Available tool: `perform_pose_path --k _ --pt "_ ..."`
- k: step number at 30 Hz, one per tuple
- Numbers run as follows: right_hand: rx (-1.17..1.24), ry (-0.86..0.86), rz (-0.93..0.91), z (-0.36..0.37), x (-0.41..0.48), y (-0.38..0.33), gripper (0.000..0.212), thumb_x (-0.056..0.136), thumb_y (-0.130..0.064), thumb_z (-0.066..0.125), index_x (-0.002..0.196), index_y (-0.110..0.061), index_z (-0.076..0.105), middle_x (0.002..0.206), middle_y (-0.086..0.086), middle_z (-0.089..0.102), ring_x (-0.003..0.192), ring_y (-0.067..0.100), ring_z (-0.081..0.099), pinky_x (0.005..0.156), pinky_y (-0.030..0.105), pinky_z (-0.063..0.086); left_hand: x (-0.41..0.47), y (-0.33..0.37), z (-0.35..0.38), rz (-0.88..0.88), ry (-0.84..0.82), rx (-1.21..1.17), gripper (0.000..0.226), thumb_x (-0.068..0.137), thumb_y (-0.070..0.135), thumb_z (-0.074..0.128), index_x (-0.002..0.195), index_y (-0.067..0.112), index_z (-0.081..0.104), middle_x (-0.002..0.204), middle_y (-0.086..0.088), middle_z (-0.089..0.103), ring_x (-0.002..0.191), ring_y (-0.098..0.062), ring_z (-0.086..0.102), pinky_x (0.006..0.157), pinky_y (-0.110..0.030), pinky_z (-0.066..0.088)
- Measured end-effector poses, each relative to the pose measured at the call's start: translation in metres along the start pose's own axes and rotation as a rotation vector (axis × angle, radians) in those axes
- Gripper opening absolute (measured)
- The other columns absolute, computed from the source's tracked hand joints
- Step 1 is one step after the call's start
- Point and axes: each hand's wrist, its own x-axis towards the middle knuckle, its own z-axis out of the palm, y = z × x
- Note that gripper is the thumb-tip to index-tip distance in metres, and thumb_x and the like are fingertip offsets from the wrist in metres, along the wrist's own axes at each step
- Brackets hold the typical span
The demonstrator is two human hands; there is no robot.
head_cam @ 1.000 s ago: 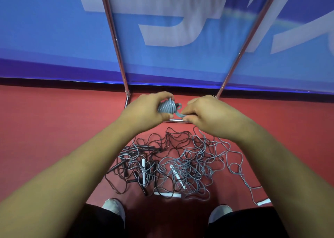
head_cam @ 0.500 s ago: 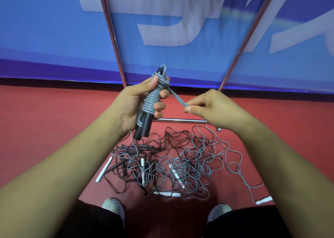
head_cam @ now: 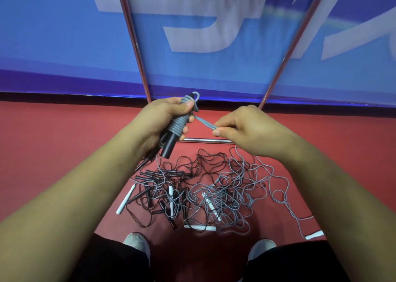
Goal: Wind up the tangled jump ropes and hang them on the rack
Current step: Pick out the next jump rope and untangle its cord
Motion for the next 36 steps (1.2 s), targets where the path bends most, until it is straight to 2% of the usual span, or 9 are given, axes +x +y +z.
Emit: perform_pose_path --k 5,8,13,18,22,25,28,32,36 --pt "-0.069 -0.035 -0.009 0.000 -0.001 0.003 0.035 0.097 -0.026 0.059 0.066 -0.009 0.053 0.059 0.005 0.046 0.060 0.021 0.040 0.059 0.037 0.036 0.002 -0.009 0.006 0.123 0.085 0.547 0.014 0.093 0.018 0.070 0.107 0.020 0.066 0.072 -0.004 0.066 0.050 -0.019 0.057 0.051 -0.030 0.049" --pt "-0.093 -0.074 0.002 0.001 -0.002 0.004 0.018 0.096 -0.027 0.061 0.087 -0.017 0.073 0.077 0.000 0.067 0.074 0.019 0.059 0.072 0.041 0.049 0.002 -0.013 0.009 0.136 -0.061 0.893 0.020 0.094 0.021 0.068 0.113 0.024 0.062 0.077 -0.003 0.064 0.052 -0.016 0.060 0.054 -0.034 0.053" --pt "-0.012 0.035 -0.038 -0.007 -0.006 0.007 0.009 0.089 -0.019 0.069 0.090 -0.019 0.077 0.085 -0.009 0.073 0.083 0.008 0.063 0.080 0.035 0.048 -0.011 -0.012 0.017 0.226 -0.371 1.051 0.012 0.089 0.031 0.070 0.097 0.026 0.063 0.069 0.006 0.059 0.055 -0.009 0.051 0.056 -0.033 0.046" --pt "0.242 0.109 0.020 -0.003 -0.005 0.005 0.005 0.083 -0.016 0.076 0.085 -0.019 0.079 0.079 -0.005 0.075 0.076 0.010 0.067 0.075 0.027 0.051 -0.016 -0.014 0.021 0.381 -0.377 1.249 0.040 0.075 0.057 0.079 0.082 0.024 0.057 0.053 0.009 0.047 0.050 -0.008 0.042 0.050 -0.021 0.031" --pt "0.605 0.180 0.118 -0.007 -0.004 0.007 0.004 0.083 -0.010 0.076 0.086 -0.010 0.074 0.057 -0.006 0.064 0.045 0.010 0.044 0.048 0.022 0.036 -0.017 -0.016 0.026 0.473 -0.312 1.027 0.035 0.081 0.047 0.078 0.101 0.029 0.056 0.067 0.015 0.059 0.056 -0.005 0.053 0.056 -0.020 0.043" --pt "0.892 0.162 0.188 -0.005 -0.002 0.011 0.014 0.086 -0.008 0.072 0.086 -0.009 0.058 0.051 -0.001 0.052 0.045 0.013 0.023 0.045 0.024 0.018 -0.018 -0.014 0.026 0.387 -0.378 0.700 0.041 0.083 0.033 0.080 0.114 0.017 0.059 0.077 0.001 0.060 0.061 -0.015 0.055 0.056 -0.027 0.048" --pt "0.956 0.180 0.212 -0.004 -0.002 0.011 0.019 0.088 -0.009 0.070 0.079 -0.010 0.054 0.057 0.011 0.059 0.044 0.014 0.028 0.044 0.023 0.022 -0.016 -0.012 0.022 0.392 -0.408 0.540 0.029 0.086 0.013 0.075 0.112 0.019 0.065 0.078 0.004 0.060 0.066 -0.013 0.056 0.055 -0.017 0.043" --pt "0.994 0.271 0.245 -0.001 -0.001 0.013 0.020 0.089 -0.005 0.070 0.074 -0.007 0.057 0.057 0.008 0.059 0.044 0.013 0.041 0.042 0.022 0.035 -0.014 -0.017 0.023 0.400 -0.344 0.296 0.034 0.084 0.029 0.068 0.113 0.015 0.056 0.078 -0.004 0.054 0.062 -0.022 0.048 0.055 -0.038 0.035" --pt "0.958 0.338 0.265 0.004 0.002 0.012 0.016 0.087 -0.009 0.074 0.075 -0.005 0.064 0.057 0.005 0.058 0.047 0.014 0.043 0.045 0.024 0.038 -0.013 -0.018 0.028 0.397 -0.350 -0.005 0.048 0.092 0.021 0.062 0.134 0.010 0.042 0.076 -0.010 0.052 0.055 -0.021 0.045 0.051 -0.031 0.038"
